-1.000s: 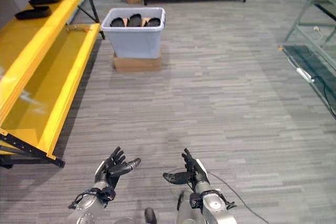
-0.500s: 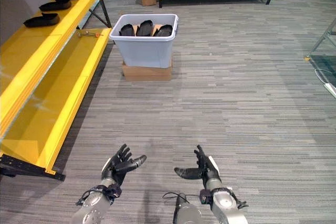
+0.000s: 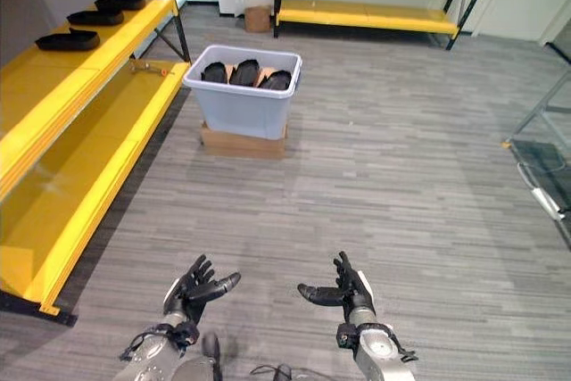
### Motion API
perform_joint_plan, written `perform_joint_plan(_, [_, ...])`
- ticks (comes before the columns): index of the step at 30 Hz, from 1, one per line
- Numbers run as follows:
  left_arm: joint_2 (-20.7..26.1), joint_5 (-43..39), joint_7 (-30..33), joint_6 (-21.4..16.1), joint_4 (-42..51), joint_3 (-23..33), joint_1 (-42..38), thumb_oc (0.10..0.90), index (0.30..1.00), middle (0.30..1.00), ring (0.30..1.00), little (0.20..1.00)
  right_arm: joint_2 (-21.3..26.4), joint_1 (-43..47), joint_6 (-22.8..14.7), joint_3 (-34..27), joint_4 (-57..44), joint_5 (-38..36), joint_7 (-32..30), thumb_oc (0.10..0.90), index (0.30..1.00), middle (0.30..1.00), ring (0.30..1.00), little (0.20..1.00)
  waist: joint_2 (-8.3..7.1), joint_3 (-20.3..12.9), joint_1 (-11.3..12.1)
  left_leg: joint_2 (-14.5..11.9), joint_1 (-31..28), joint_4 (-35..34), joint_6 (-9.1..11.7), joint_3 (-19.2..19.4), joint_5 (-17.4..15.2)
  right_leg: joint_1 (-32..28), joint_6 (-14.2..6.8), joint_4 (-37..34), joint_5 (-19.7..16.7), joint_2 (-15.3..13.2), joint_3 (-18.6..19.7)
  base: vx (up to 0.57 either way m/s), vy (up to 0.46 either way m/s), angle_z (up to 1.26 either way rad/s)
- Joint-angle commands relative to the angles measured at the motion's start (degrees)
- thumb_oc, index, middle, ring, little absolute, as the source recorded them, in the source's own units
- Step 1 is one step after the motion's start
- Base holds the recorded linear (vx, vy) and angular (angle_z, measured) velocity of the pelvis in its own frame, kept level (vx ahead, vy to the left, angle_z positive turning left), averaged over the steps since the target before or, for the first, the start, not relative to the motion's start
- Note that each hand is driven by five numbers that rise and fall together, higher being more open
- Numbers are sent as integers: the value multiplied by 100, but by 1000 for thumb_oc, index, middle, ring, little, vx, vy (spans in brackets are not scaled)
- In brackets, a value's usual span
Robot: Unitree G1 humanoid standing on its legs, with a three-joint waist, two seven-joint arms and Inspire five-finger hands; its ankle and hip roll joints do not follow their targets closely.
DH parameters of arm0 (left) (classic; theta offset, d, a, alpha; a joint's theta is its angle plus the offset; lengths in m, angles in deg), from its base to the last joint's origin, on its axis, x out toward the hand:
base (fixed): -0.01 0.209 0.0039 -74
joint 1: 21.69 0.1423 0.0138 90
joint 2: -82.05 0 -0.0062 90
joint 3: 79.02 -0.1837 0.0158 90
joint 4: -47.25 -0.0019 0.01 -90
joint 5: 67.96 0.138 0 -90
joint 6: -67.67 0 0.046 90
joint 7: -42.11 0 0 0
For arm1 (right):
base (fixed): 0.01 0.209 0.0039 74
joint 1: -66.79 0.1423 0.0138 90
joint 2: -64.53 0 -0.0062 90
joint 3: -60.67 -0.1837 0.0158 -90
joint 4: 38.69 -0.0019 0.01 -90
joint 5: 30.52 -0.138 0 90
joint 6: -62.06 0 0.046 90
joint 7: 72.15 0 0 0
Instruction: Move parts from the plastic box to the shelf.
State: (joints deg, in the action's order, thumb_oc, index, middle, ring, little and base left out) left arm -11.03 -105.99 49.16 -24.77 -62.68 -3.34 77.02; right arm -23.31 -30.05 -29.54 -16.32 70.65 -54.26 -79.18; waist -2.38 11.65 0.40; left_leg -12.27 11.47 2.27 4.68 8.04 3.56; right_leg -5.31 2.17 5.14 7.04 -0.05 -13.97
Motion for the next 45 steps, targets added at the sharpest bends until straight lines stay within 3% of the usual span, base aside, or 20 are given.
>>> perform_joint_plan(1, [200,-54,-110,-443,805,199,-248,900,1000,1000,1000,1000,69,188,-431,-132,-435,-45,83,900,1000,1000,1000,1000,33,-97,146,183,-587,38,-107,184,127,46,-466,224,-143,-460,84,247,142,-34])
perform_joint_plan(7, [304,-6,-140,-428,850,238,-238,900,1000,1000,1000,1000,-12,282,-360,-91,-493,29,157,900,1000,1000,1000,1000,-55,-276,227,585,-702,172,-328,295,-209,-159,-631,182,-169,-726,121,273,173,-15])
perform_joint_plan(10, [348,11,-91,-426,849,249,-288,900,1000,1000,1000,1000,-47,446,-363,-15,-474,95,155,900,1000,1000,1000,1000,-80,-330,282,791,-715,199,-504,304,-417,-1,-776,500,-300,-893,132,155,152,7])
perform_joint_plan(13, [418,57,-48,-416,839,258,-358,900,1000,1000,1000,1000,-132,540,-360,75,-434,145,189,900,1000,1000,1000,1000,-77,-205,273,1051,-850,278,-819,275,-703,678,-1052,2070,-1151,-1190,256,138,189,15])
perform_joint_plan(14, [417,57,-48,-415,838,258,-359,900,1000,1000,1000,1000,-132,542,-360,75,-433,145,189,900,1000,1000,1000,1000,-67,-227,278,1038,-826,274,-816,278,-693,699,-1046,2053,-1170,-1175,257,188,226,25])
perform_joint_plan(15, [447,127,-66,-403,844,223,-363,900,1000,1000,1000,1000,-179,461,-322,128,-458,207,220,900,1000,1000,1000,1000,104,-78,166,1063,-1135,192,-996,244,-799,1142,-1074,3159,-1569,-1154,334,274,253,25])
perform_joint_plan(16, [443,153,-113,-395,851,209,-319,900,1000,1000,1000,1000,-186,381,-297,119,-452,224,238,900,1000,1000,1000,1000,190,-40,83,1082,-1379,72,-1029,236,-861,1485,-1034,3391,-1518,-1148,316,346,271,-1])
perform_joint_plan(18, [430,139,-145,-407,843,209,-276,900,1000,1000,1000,1000,-175,327,-303,112,-466,170,247,900,1000,1000,1000,1000,214,-13,-53,1166,-1586,-66,-1001,154,-900,1800,-967,2960,-1413,-1028,380,291,36,-32])
perform_joint_plan(20, [425,103,-178,-410,802,203,-272,900,1000,1000,1000,1000,-165,344,-313,110,-453,125,231,900,1000,1000,1000,1000,136,8,-144,1273,-1835,-201,-891,156,-1071,1972,-967,1465,-1500,-1306,329,274,-89,2])
perform_joint_plan(21, [424,102,-179,-411,800,202,-272,900,1000,1000,1000,1000,-164,345,-315,111,-451,125,231,900,1000,1000,1000,1000,152,23,-153,1257,-1860,-205,-889,146,-1080,1928,-969,1435,-1505,-1291,309,157,-86,25])
perform_joint_plan(23, [397,114,-196,-415,755,229,-275,900,1000,1000,1000,1000,-149,372,-306,105,-436,172,229,900,1000,1000,1000,1000,126,39,-209,1252,-2046,-283,-769,112,-1171,1948,-1084,475,-1758,-1476,330,291,-150,31])
perform_joint_plan(24, [408,161,-232,-437,741,267,-288,900,1000,1000,1000,1000,-135,369,-292,95,-481,289,263,900,1000,1000,1000,1000,111,29,-297,1246,-2231,-327,-662,19,-1286,2079,-1233,-193,-2008,-1622,537,396,-185,20])
perform_joint_plan(25, [407,167,-266,-454,760,268,-252,900,1000,1000,1000,1000,-120,357,-273,95,-500,317,288,900,1000,1000,1000,1000,131,39,-313,1231,-2324,-349,-631,-4,-1319,2025,-1276,-298,-2048,-1614,534,429,-178,19])
perform_joint_plan(31, [277,272,-377,-457,679,246,-273,900,1000,1000,1000,1000,-38,317,-311,30,-490,281,364,900,1000,1000,1000,1000,106,-205,-371,1210,-2615,-233,-535,-165,-1551,1751,-1273,-327,-2131,-1482,435,251,-104,21])
perform_joint_plan(35, [236,217,-336,-462,676,227,-333,900,1000,1000,1000,1000,49,337,-335,13,-571,228,381,900,1000,1000,1000,1000,232,-294,-431,916,-2703,-109,-406,-251,-1509,1860,-1082,159,-1715,-1269,228,260,-186,34])
perform_joint_plan(40, [239,93,-247,-475,648,111,-505,900,1000,1000,1000,1000,144,399,-386,-12,-581,56,266,900,1000,1000,1000,1000,272,-353,-503,568,-2508,521,-145,-212,-1130,1878,-796,550,-1180,-947,103,204,-197,5])
perform_joint_plan(43, [226,15,-211,-491,664,87,-510,900,1000,1000,1000,1000,188,430,-404,8,-578,-21,231,900,1000,1000,1000,1000,200,-277,-424,438,-1938,1939,17,-295,-491,1562,-506,482,-902,-702,105,145,-185,12])
perform_joint_plan(44, [229,15,-211,-491,664,88,-511,900,1000,1000,1000,1000,185,431,-404,9,-578,-21,231,900,1000,1000,1000,1000,185,-293,-437,455,-1915,1931,13,-307,-471,1575,-507,469,-915,-719,98,82,-173,-17])
perform_joint_plan(45, [226,-23,-197,-488,673,77,-514,900,1000,1000,1000,1000,224,442,-415,11,-576,-36,223,900,1000,1000,1000,1000,117,-223,-374,479,-1625,2541,49,-382,-181,1424,-393,407,-840,-647,126,73,-182,-37])
